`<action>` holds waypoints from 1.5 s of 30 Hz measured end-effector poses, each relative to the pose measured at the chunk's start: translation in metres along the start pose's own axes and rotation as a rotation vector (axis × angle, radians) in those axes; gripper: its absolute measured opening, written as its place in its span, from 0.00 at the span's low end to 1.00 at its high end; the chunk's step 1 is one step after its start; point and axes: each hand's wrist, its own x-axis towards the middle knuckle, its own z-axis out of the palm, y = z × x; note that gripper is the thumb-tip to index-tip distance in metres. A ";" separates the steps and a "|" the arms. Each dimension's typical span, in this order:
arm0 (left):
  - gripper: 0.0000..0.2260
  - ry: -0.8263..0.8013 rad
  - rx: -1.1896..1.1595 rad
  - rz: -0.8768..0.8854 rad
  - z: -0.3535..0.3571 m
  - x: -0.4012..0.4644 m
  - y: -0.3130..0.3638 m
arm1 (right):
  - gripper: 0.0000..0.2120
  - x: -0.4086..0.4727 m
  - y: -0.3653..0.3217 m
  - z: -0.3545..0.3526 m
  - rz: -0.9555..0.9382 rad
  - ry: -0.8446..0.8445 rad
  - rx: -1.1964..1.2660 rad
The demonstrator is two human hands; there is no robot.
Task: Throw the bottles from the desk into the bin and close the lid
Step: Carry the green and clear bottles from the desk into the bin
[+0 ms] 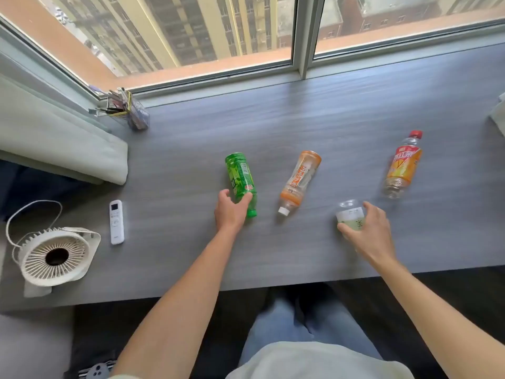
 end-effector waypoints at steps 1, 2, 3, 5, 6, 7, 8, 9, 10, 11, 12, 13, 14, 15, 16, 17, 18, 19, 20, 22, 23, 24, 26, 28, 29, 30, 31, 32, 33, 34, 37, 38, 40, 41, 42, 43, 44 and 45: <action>0.39 0.015 -0.007 -0.002 0.003 0.009 0.008 | 0.44 0.005 0.000 0.004 0.027 -0.001 -0.009; 0.41 0.022 -0.005 -0.015 0.006 0.017 0.015 | 0.46 0.008 -0.001 0.006 0.056 -0.007 -0.019; 0.44 0.030 -0.003 -0.027 0.010 0.026 0.021 | 0.48 0.010 0.002 0.011 0.070 -0.018 -0.026; 0.46 0.048 0.004 -0.042 0.021 0.042 0.030 | 0.50 0.013 0.007 0.022 0.093 -0.034 -0.035; 0.46 0.062 0.013 -0.043 0.029 0.048 0.031 | 0.51 0.014 0.010 0.028 0.099 -0.026 -0.048; 0.46 0.077 0.020 -0.043 0.035 0.053 0.032 | 0.51 0.015 0.013 0.032 0.105 -0.015 -0.056; 0.46 0.089 0.029 -0.037 0.042 0.058 0.032 | 0.51 0.015 0.015 0.034 0.110 -0.002 -0.058; 0.46 0.098 0.041 -0.041 0.048 0.062 0.031 | 0.50 0.016 0.017 0.037 0.115 0.012 -0.077; 0.46 0.105 0.052 -0.043 0.052 0.066 0.030 | 0.49 0.017 0.019 0.040 0.120 0.021 -0.087; 0.45 0.103 0.069 -0.043 0.056 0.070 0.029 | 0.48 0.018 0.021 0.043 0.132 0.028 -0.085; 0.43 0.099 0.090 -0.039 0.058 0.072 0.027 | 0.46 0.018 0.022 0.044 0.140 0.032 -0.078; 0.41 0.096 0.107 -0.041 0.058 0.074 0.024 | 0.44 0.019 0.024 0.045 0.143 0.031 -0.065; 0.39 0.092 0.119 -0.046 0.058 0.074 0.020 | 0.41 0.020 0.025 0.045 0.143 0.025 -0.054; 0.37 0.087 0.130 -0.049 0.056 0.072 0.016 | 0.39 0.021 0.027 0.043 0.142 0.013 -0.041; 0.35 0.082 0.141 -0.047 0.053 0.067 0.011 | 0.37 0.022 0.028 0.041 0.144 -0.009 -0.028; 0.33 0.078 0.149 -0.039 0.049 0.060 0.004 | 0.35 0.022 0.030 0.039 0.149 -0.028 -0.009; 0.31 0.071 0.152 -0.027 0.045 0.050 -0.003 | 0.34 0.020 0.032 0.035 0.152 -0.047 0.014; 0.29 0.055 0.146 -0.021 0.041 0.038 -0.012 | 0.34 0.018 0.035 0.030 0.152 -0.064 0.036; 0.28 0.036 0.140 -0.023 0.037 0.024 -0.021 | 0.33 0.014 0.038 0.024 0.149 -0.081 0.054; 0.27 -0.025 0.154 -0.023 0.032 -0.004 -0.043 | 0.32 0.003 0.047 0.015 0.139 -0.117 0.083; 0.26 -0.066 0.165 -0.016 0.032 -0.019 -0.055 | 0.32 -0.003 0.053 0.010 0.134 -0.132 0.094; 0.26 -0.110 0.175 -0.003 0.032 -0.034 -0.066 | 0.32 -0.010 0.059 0.006 0.124 -0.143 0.100; 0.25 -0.190 0.199 0.025 0.034 -0.063 -0.085 | 0.34 -0.026 0.074 -0.002 0.112 -0.161 0.103; 0.24 -0.262 0.231 0.047 0.034 -0.086 -0.099 | 0.37 -0.043 0.087 -0.008 0.127 -0.166 0.103; 0.25 -0.299 0.261 0.064 0.034 -0.095 -0.104 | 0.39 -0.053 0.094 -0.011 0.148 -0.160 0.109; 0.26 -0.334 0.297 0.087 0.034 -0.103 -0.108 | 0.40 -0.065 0.101 -0.013 0.171 -0.150 0.120; 0.27 -0.366 0.332 0.113 0.034 -0.108 -0.111 | 0.41 -0.076 0.108 -0.014 0.194 -0.137 0.133; 0.28 -0.404 0.363 0.141 0.034 -0.112 -0.114 | 0.41 -0.088 0.115 -0.014 0.220 -0.124 0.149; 0.29 -0.449 0.390 0.171 0.036 -0.115 -0.117 | 0.41 -0.101 0.124 -0.013 0.250 -0.108 0.171; 0.29 -0.497 0.421 0.203 0.039 -0.118 -0.118 | 0.41 -0.115 0.134 -0.010 0.284 -0.086 0.195; 0.28 -0.635 0.564 0.337 0.049 -0.123 -0.118 | 0.35 -0.159 0.167 0.003 0.431 -0.026 0.260; 0.28 -0.679 0.621 0.388 0.055 -0.125 -0.116 | 0.32 -0.175 0.179 0.008 0.495 -0.015 0.279; 0.27 -0.756 0.736 0.472 0.070 -0.131 -0.108 | 0.28 -0.210 0.206 0.018 0.634 0.011 0.317; 0.27 -0.792 0.793 0.509 0.079 -0.135 -0.103 | 0.27 -0.228 0.220 0.023 0.708 0.031 0.346; 0.27 -0.827 0.846 0.550 0.091 -0.140 -0.096 | 0.27 -0.248 0.234 0.029 0.782 0.059 0.385; 0.28 -0.860 0.893 0.594 0.105 -0.147 -0.089 | 0.28 -0.267 0.248 0.036 0.854 0.093 0.429; 0.29 -0.891 0.937 0.640 0.119 -0.156 -0.081 | 0.28 -0.287 0.260 0.043 0.919 0.121 0.475; 0.29 -0.922 0.979 0.688 0.136 -0.167 -0.073 | 0.29 -0.306 0.271 0.050 0.979 0.136 0.519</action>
